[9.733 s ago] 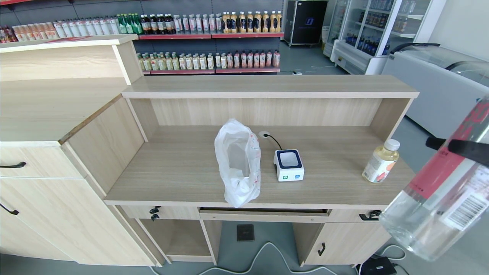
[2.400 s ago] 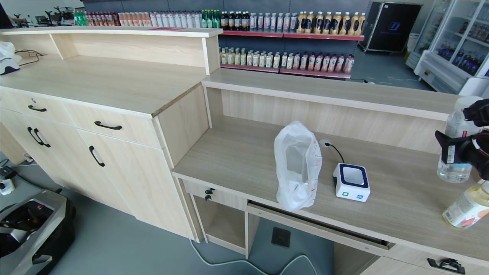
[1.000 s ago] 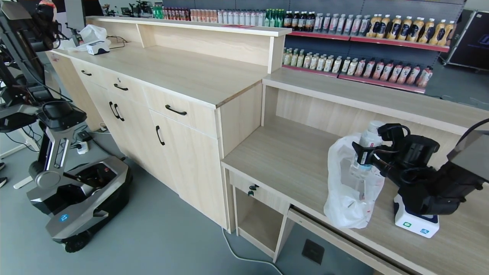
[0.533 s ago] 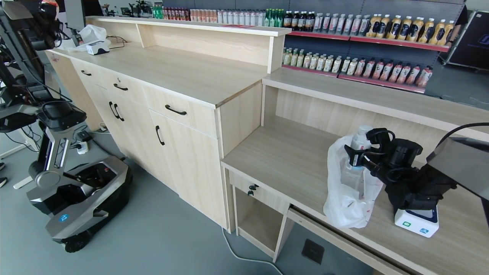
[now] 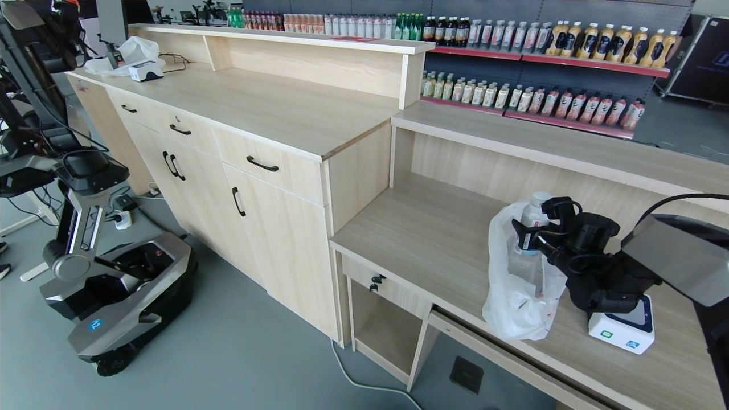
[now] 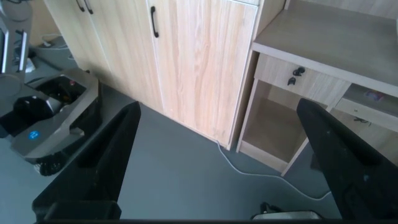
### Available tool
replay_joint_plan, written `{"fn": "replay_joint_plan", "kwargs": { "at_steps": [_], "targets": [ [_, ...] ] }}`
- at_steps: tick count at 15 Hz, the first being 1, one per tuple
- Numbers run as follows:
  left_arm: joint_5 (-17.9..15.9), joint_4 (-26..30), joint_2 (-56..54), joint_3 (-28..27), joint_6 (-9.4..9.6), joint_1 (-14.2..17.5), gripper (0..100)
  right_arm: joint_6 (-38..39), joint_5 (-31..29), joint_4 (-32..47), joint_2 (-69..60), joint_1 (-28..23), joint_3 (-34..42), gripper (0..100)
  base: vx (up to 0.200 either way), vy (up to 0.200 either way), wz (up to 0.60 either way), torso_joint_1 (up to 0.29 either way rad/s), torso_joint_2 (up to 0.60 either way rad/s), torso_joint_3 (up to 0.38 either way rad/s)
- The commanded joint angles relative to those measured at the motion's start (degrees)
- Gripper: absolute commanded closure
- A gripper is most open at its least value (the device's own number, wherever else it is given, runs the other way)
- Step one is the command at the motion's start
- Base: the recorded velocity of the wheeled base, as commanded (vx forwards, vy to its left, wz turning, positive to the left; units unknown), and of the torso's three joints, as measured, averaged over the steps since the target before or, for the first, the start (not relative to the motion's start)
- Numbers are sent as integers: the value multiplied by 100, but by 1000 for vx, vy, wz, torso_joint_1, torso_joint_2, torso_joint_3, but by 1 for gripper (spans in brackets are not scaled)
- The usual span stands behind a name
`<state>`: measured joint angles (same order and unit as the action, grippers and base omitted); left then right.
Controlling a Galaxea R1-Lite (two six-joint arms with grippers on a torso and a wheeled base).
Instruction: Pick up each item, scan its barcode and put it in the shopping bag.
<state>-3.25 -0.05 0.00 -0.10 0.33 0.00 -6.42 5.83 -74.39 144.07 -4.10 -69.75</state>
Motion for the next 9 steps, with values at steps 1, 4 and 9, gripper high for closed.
{"fn": "replay_joint_plan", "kwargs": {
  "at_steps": [1, 4, 9],
  "targets": [
    [0, -4, 9, 1, 2, 0, 0, 1, 50, -32, 253, -12, -144, 100, 0, 0, 0, 0, 0, 0],
    [0, -4, 9, 1, 2, 0, 0, -87, 120, -67, 412, -12, -179, 100, 0, 0, 0, 0, 0, 0],
    [0, 5, 9, 1, 2, 0, 0, -122, 120, -155, 561, -65, -144, 100, 0, 0, 0, 0, 0, 0]
  ]
}}
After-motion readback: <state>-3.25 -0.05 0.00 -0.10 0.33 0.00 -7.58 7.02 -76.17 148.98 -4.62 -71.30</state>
